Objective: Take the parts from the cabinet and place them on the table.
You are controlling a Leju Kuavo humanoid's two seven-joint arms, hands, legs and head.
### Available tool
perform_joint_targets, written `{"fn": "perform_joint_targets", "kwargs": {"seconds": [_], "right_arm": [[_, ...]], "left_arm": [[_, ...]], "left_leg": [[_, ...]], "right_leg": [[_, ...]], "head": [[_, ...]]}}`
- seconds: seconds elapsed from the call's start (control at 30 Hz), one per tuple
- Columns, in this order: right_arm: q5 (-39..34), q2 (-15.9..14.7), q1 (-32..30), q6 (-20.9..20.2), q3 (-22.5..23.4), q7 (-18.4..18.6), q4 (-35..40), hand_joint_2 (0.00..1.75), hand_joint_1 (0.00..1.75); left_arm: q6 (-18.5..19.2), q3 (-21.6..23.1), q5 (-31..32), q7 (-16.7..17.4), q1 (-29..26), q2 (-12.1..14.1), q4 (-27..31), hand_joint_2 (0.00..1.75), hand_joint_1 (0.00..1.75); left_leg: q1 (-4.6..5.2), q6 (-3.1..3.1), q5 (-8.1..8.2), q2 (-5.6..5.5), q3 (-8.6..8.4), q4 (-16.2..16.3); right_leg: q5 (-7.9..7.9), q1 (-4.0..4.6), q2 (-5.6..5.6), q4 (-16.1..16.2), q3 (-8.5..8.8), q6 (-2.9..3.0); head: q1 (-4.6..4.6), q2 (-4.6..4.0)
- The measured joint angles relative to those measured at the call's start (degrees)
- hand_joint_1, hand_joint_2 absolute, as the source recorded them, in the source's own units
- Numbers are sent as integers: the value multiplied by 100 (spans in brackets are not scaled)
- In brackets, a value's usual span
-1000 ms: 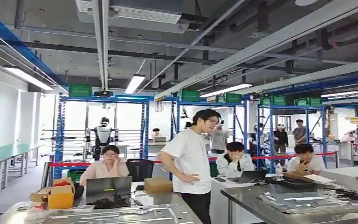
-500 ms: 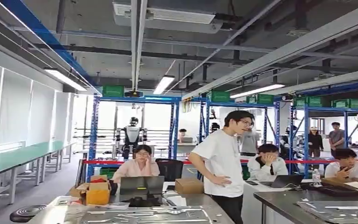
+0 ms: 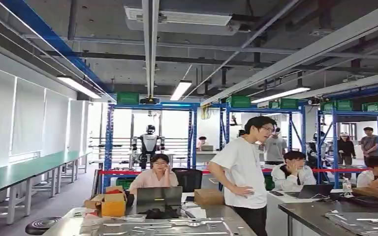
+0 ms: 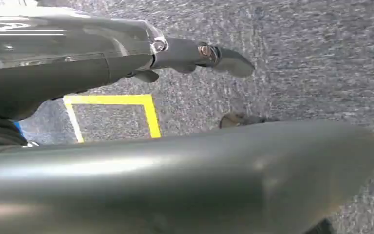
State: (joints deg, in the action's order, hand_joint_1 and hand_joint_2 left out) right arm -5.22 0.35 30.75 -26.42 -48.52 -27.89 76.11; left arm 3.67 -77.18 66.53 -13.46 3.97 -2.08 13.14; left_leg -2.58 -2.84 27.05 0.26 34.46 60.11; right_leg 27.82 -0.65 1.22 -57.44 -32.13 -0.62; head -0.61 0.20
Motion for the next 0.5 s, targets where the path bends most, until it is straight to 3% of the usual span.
{"fn": "perform_joint_targets", "kwargs": {"seconds": [0.03, 0.07, 0.17, 0.2, 0.23, 0.3, 0.33, 0.37, 0.4, 0.43, 0.5], "right_arm": [[-4, 0, 8, 2, 9, 0, -2, 175, 175], [0, 7, 6, 2, 9, 2, 0, 175, 175], [0, 7, 6, 2, 9, 7, -2, 175, 175], [0, 7, 10, 2, 13, 7, 0, 175, 175], [0, 7, 15, 4, 17, 7, 0, 175, 175], [0, 4, 10, 4, 20, 7, -2, 175, 175], [0, 4, -1, 4, 18, 7, -4, 175, 175], [0, 0, -9, 7, 20, 7, -9, 175, 175], [0, 0, -7, 7, 20, 7, -9, 175, 175], [-2, 0, -3, 9, 20, 7, -9, 175, 175], [-4, 0, 11, 9, 26, 7, -2, 175, 175]], "left_arm": [[0, 0, 0, 0, 12, -20, 0, 175, 0], [0, 0, -2, -2, 23, -15, 0, 175, 0], [-4, -2, -2, 0, -8, -13, 0, 175, 0], [-2, -2, 0, 0, -4, -13, 0, 175, 0], [-4, -2, 0, -2, 6, -13, 0, 175, 0], [-2, -2, 0, -2, 10, -13, 0, 175, 0], [0, -2, -2, -2, 8, -13, 0, 175, 0], [0, -4, -2, -2, 5, -13, 0, 175, 0], [0, -4, -2, -2, 6, -13, 0, 175, 0], [0, -4, -2, -2, 9, -13, 0, 175, 0], [2, -4, -2, -4, 20, -13, 0, 175, 0]], "left_leg": [[47, 42, 77, -7, -24, -53], [49, 168, 86, -13, 13, 4], [75, 289, 71, -30, 30, 0], [70, 327, 61, -32, 28, -8], [72, 361, 59, -36, 32, -8], [96, 390, 65, -43, 32, -8], [113, 396, 68, -46, 32, -8], [130, 399, 69, -51, 30, -8], [148, 405, 73, -62, 25, -7], [170, 406, 73, -80, 18, -8], [195, 415, 79, -104, -4, -11]], "right_leg": [[36, 55, -7, -81, -56, -50], [28, 53, -10, -85, -76, -71], [36, 17, 5, -84, -74, -120], [135, -1, -35, -166, -95, -152], [320, 2, -57, -434, -208, -166], [739, 3, -62, -1321, -610, -180], [864, 4, -62, -1743, -816, -174], [847, 6, -63, -1911, -915, -157], [709, 17, -68, -1783, -876, -129], [468, 37, -78, -1411, -719, -81], [-30, 108, -132, -432, -288, 78]], "head": [[-4, 0], [11, 0], [11, 0], [11, 0], [11, 0], [11, 0], [11, 0], [11, 0], [11, 0], [11, 0], [11, 0]]}}
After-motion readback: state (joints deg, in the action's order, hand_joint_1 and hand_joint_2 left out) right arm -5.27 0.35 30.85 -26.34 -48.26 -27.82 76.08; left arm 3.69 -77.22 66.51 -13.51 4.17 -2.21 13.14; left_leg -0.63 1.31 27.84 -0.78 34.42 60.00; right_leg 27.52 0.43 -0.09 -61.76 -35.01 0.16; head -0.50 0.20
